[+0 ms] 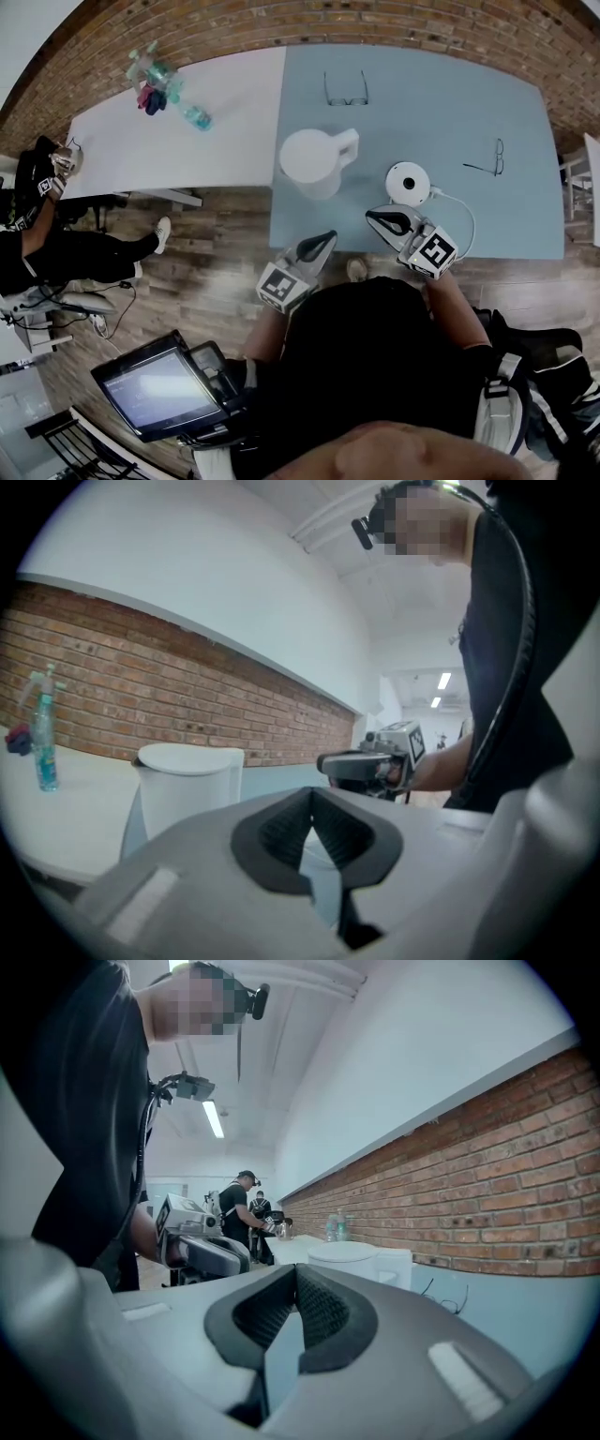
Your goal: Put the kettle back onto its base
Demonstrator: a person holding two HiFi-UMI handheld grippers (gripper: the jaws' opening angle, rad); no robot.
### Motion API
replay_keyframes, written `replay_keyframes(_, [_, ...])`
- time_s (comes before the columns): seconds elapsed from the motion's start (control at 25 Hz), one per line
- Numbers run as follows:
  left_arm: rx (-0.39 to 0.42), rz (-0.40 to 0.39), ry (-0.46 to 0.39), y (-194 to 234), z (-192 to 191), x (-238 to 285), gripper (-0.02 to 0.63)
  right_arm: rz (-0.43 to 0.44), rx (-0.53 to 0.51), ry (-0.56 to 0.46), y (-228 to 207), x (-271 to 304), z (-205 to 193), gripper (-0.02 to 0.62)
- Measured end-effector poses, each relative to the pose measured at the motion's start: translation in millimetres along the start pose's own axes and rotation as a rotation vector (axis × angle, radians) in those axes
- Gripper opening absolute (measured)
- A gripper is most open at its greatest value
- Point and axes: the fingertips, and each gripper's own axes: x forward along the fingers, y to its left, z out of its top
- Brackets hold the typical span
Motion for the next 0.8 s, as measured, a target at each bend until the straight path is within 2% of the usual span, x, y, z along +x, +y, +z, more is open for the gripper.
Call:
replay_keyframes(0.16, [-0.011, 0.05, -0.007, 14.1, 10.2, 10.4, 0.0, -0.039, -0.007, 0.004, -31.7, 2.2, -0.3, 0.003])
replay_keyframes(0.32, [0.002, 0.091, -0.015, 22.2, 11.6, 14.9, 0.0, -0.03, -0.014, 0.035, -52.8, 10.4, -7.7, 0.003])
replay_keyframes(0.48, [-0.023, 0.134, -0.017, 25.4, 6.3, 14.9, 0.0, -0.041, -0.034, 0.062, -71.1, 18.3, -14.5, 0.005])
replay_keyframes(0.56, [-0.036, 0.152, -0.015, 25.5, 1.5, 13.9, 0.0, -0.038, -0.04, 0.063, -77.3, 22.9, -16.3, 0.031])
replay_keyframes(0.8, [-0.048, 0.178, -0.011, 28.5, 2.4, 9.5, 0.0, -0.029, -0.041, 0.087, -84.1, 37.1, -15.4, 0.056])
